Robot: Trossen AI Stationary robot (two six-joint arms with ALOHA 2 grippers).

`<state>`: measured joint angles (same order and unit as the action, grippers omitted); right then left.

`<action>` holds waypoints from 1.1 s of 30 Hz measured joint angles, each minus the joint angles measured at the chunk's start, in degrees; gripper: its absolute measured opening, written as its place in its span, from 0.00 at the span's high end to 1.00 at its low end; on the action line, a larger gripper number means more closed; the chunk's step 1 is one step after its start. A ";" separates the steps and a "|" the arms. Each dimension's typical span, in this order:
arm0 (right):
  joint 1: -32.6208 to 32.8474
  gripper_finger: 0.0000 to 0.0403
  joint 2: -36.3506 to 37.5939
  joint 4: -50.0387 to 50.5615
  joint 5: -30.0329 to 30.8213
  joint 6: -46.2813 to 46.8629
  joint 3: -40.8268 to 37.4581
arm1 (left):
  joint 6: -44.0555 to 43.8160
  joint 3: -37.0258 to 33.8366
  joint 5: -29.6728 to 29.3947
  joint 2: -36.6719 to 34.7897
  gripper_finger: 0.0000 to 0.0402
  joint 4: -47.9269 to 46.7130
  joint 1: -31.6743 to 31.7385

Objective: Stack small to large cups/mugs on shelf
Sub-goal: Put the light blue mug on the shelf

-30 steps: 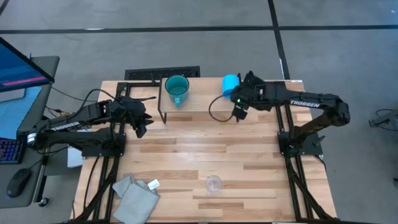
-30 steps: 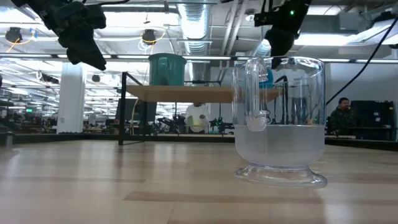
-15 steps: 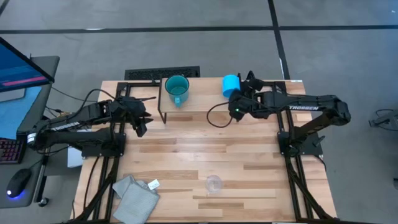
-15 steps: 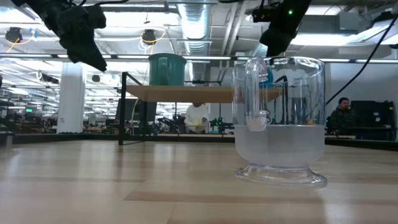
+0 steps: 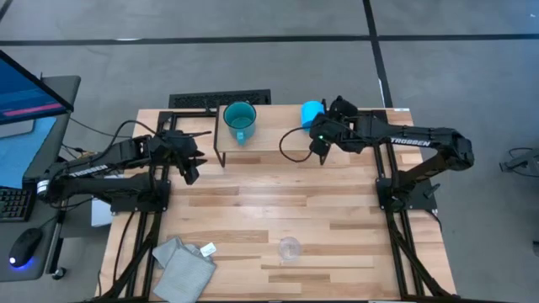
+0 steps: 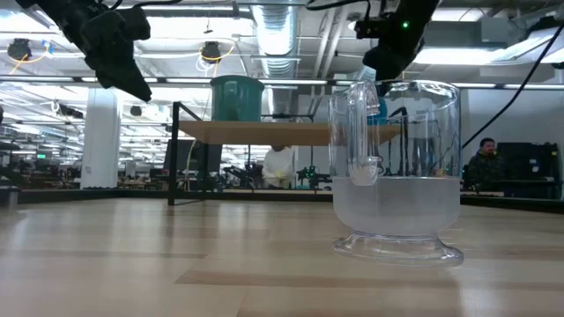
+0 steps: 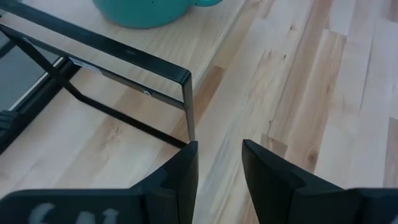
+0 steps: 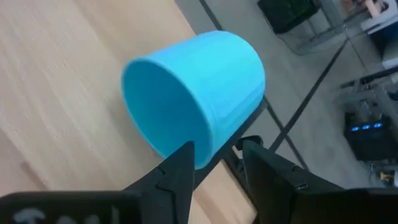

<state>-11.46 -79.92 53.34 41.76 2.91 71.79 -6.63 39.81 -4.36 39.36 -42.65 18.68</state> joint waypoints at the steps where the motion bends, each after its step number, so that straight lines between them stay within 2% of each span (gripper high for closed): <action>1: 0.13 0.61 0.00 -0.21 0.01 -0.32 0.00 | 0.00 0.00 0.00 0.00 0.72 -0.06 0.00; 10: 0.81 0.62 0.00 -1.77 0.17 -2.54 0.00 | 0.00 0.00 0.00 0.00 0.72 -0.41 0.00; 19: -1.59 0.62 0.00 -2.87 0.08 -4.97 0.00 | 0.02 0.00 -0.55 0.00 0.72 -0.40 0.00; 33: -4.27 0.66 -0.09 -7.50 -3.37 -10.08 0.00 | 0.42 0.00 -0.87 0.00 0.72 -0.40 0.00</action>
<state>-15.73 -80.01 45.84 38.39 -7.17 71.79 -6.21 39.81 -5.23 39.36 -43.05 18.68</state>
